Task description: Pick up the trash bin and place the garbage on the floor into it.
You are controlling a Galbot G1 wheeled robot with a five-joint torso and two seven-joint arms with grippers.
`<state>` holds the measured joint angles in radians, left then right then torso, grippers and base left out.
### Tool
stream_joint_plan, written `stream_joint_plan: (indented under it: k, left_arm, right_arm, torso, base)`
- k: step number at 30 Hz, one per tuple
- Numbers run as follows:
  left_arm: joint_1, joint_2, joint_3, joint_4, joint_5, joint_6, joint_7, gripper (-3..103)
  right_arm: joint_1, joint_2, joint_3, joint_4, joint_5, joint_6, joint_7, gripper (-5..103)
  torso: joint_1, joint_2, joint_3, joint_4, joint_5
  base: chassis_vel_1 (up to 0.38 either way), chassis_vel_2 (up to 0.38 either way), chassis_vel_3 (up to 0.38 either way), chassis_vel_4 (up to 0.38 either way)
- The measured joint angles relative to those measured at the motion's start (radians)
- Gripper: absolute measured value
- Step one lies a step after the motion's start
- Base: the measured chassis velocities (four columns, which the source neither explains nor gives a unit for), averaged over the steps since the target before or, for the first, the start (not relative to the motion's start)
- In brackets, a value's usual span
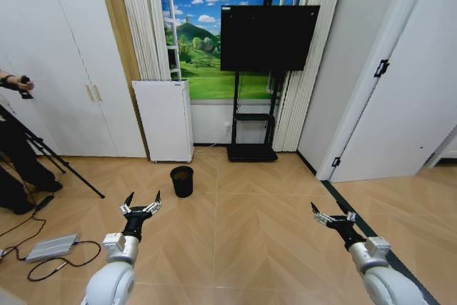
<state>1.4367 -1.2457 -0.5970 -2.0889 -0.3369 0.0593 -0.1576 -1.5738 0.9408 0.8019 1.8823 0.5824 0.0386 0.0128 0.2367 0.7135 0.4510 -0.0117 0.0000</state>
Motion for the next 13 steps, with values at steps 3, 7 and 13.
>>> stream_joint_plan:
  k: [3, 7, 13]
  left_arm:
    - [0.0, 0.0, 0.0, 0.0, 0.0, 0.0, 0.0, 100]
    - [0.0, 0.0, 0.0, 0.0, 0.0, 0.0, 0.0, 100]
    - [0.0, 0.0, 0.0, 0.0, 0.0, 0.0, 0.0, 100]
  right_arm:
    - [0.0, 0.0, 0.0, 0.0, 0.0, 0.0, 0.0, 100]
    - [0.0, 0.0, 0.0, 0.0, 0.0, 0.0, 0.0, 100]
    - [0.0, 0.0, 0.0, 0.0, 0.0, 0.0, 0.0, 100]
  torso:
    - [0.0, 0.0, 0.0, 0.0, 0.0]
    - [0.0, 0.0, 0.0, 0.0, 0.0]
    - [0.0, 0.0, 0.0, 0.0, 0.0]
  base:
    - [0.0, 0.0, 0.0, 0.0]
    - [0.0, 0.0, 0.0, 0.0]
    - [0.0, 0.0, 0.0, 0.0]
